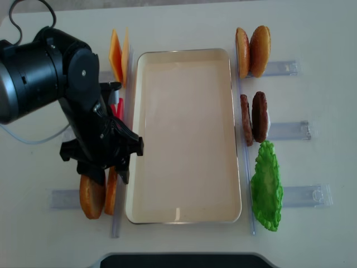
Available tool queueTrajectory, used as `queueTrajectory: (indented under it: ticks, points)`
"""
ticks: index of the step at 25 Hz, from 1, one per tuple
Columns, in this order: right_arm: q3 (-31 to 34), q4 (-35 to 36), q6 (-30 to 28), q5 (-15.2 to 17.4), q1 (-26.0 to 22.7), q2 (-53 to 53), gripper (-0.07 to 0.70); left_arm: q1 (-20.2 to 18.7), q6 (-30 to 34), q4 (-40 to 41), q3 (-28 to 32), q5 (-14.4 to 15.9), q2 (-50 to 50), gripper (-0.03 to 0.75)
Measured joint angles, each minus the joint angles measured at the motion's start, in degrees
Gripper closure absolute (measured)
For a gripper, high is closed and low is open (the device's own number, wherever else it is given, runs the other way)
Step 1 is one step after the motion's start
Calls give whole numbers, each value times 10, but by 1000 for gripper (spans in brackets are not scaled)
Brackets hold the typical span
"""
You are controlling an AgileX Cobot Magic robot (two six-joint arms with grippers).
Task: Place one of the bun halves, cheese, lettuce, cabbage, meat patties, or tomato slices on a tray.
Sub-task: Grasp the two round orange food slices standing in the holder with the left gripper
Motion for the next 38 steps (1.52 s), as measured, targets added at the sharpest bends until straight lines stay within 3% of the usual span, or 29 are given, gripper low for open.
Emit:
queueTrajectory:
  ticks: [6,13,18,38]
  points:
    - [0,0,0,0,0,0,100,0,15,0,0,0,0,302]
    - [0,0,0,0,0,0,100,0,26,-1,0,4,0,437]
    - [0,0,0,0,0,0,100,0,26,5,0,10,0,576]
    - [0,0,0,0,0,0,100,0,48,-2,-6,37,-21,590]
